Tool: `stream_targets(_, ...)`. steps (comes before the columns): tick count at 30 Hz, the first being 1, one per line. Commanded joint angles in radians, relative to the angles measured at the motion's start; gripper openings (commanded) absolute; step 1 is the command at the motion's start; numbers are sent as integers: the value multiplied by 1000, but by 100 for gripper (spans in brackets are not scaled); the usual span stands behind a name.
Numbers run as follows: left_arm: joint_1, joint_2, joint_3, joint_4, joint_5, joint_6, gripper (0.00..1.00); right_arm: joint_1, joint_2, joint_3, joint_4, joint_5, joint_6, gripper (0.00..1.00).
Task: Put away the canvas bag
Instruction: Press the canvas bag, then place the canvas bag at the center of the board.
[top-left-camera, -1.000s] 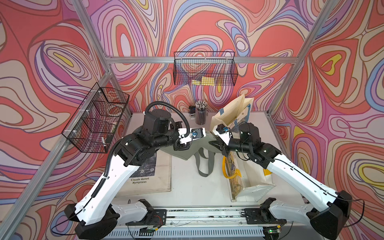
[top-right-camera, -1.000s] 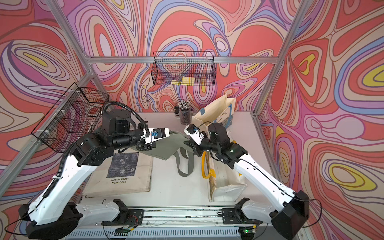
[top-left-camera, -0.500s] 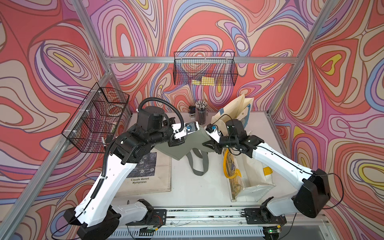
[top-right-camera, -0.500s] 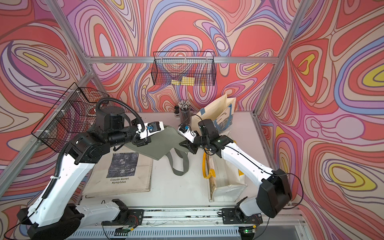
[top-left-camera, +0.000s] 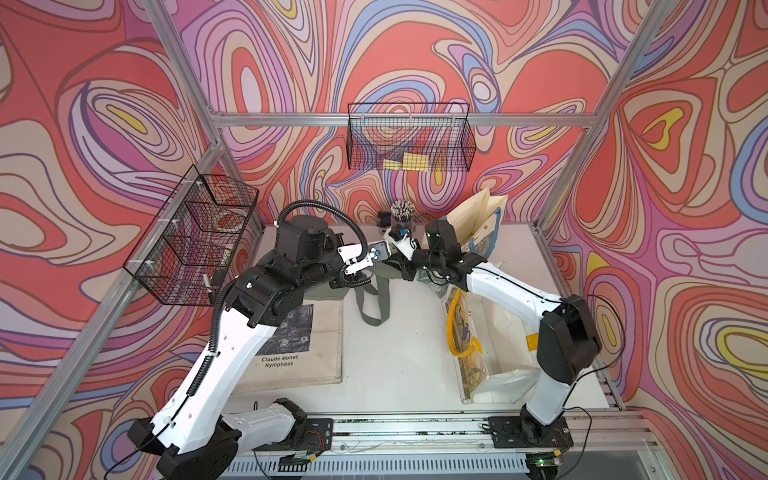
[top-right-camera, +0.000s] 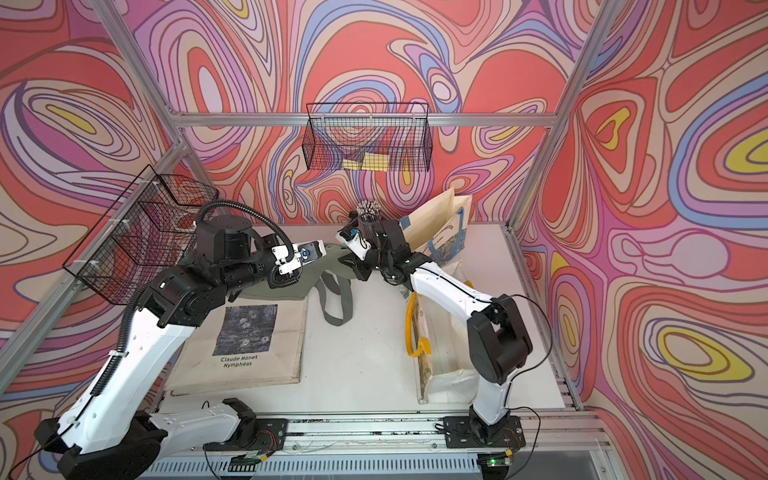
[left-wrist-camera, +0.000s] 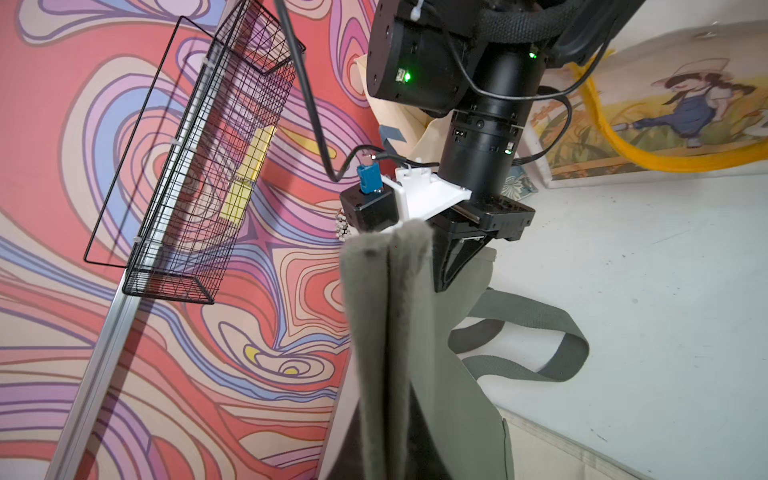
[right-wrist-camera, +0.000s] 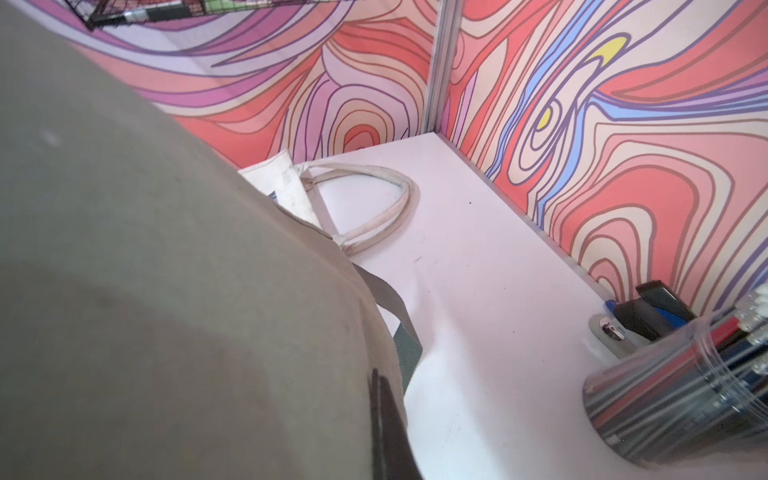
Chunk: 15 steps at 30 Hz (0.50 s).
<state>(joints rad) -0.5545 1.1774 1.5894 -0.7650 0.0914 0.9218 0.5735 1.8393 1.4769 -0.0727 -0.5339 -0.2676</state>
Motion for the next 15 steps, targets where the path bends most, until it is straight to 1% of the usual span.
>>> stream_targets(1, 8, -89, -58, 154, -80, 17, 31, -6, 76, 37, 114, 71, 110, 0)
stream_targets(2, 10, -103, -84, 167, -100, 13, 39, -4, 97, 50, 133, 76, 128, 0)
stream_targets(4, 13, -127, -125, 184, -139, 3, 47, 1, 132, 72, 161, 85, 152, 0)
stream_targets(5, 15, -141, -149, 197, -162, -7, 53, 4, 147, 82, 176, 92, 160, 0)
stream_targets(7, 18, -169, -189, 215, -186, -21, 59, 16, 176, 98, 200, 112, 166, 0)
stream_targets(9, 19, -199, -222, 238, -204, -42, 68, 26, 198, 102, 237, 128, 170, 0)
stream_targets(11, 19, -225, -238, 245, -214, -85, 74, 28, 210, 80, 306, 114, 189, 0)
stream_targets(13, 21, -243, -246, 239, -224, -134, 78, 29, 211, 43, 378, 96, 197, 0)
stream_targets(15, 22, -251, -249, 230, -254, -217, 82, 32, 203, -4, 445, 90, 192, 0)
